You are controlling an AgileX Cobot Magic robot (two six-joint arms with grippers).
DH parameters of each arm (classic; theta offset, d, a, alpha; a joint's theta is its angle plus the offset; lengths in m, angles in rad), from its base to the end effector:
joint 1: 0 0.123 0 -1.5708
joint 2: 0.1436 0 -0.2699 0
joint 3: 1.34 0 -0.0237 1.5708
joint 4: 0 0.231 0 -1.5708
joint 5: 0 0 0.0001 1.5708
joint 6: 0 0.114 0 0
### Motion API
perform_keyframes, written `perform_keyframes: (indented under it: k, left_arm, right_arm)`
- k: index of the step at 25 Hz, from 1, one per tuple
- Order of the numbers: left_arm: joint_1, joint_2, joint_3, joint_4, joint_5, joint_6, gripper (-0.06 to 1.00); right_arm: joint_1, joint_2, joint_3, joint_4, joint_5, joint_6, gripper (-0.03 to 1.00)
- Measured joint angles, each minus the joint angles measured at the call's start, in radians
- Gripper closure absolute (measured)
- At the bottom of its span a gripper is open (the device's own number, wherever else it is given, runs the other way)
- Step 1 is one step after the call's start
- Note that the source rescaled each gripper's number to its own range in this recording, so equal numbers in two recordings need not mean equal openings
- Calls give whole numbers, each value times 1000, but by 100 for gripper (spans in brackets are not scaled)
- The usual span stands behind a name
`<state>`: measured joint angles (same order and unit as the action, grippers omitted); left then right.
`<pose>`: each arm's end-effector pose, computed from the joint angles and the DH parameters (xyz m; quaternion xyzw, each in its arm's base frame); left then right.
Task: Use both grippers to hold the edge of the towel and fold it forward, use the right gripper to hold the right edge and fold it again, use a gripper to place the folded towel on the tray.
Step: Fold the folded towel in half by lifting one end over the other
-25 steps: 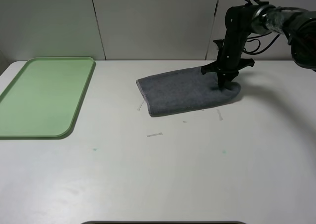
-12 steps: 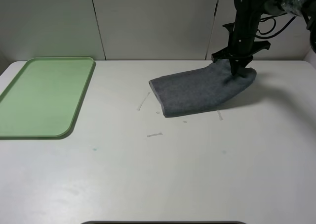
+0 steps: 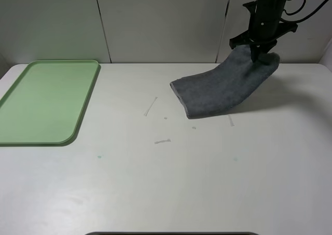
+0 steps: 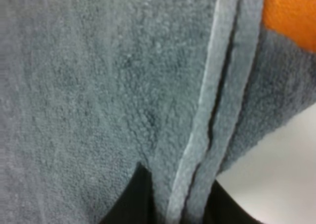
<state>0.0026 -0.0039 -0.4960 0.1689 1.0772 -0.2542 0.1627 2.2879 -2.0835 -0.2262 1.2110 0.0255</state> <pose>0.0116 0.0169 0.2557 -0.1133 0.8469 0.0193 0.5191 0.4622 0.0516 0.1875 -0.0942 0.9822 -0.0979 0.1300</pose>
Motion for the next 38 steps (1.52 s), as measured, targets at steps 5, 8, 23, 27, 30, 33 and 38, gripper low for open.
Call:
perform_keyframes:
  k: [5, 8, 23, 27, 30, 33, 38]
  left_arm:
    - [0, 0, 0, 0, 0, 0, 3]
    - [0, 0, 0, 0, 0, 0, 3]
    - [0, 0, 0, 0, 1, 0, 3]
    - [0, 0, 0, 0, 1, 0, 3]
    - [0, 0, 0, 0, 1, 0, 3]
    - [0, 0, 0, 0, 1, 0, 3]
    - [0, 0, 0, 0, 1, 0, 3]
  right_arm:
    - [0, -44, 0, 0, 1, 2, 82]
    - [0, -63, 0, 0, 4, 17, 82]
    - [164, -71, 0, -68, 7, 51, 82]
    - [196, -49, 14, -79, 6, 58, 82]
    - [219, -2, 46, -81, 6, 77, 82]
    - [221, 29, 48, -82, 5, 97, 82]
    - [221, 54, 48, -86, 5, 127, 82]
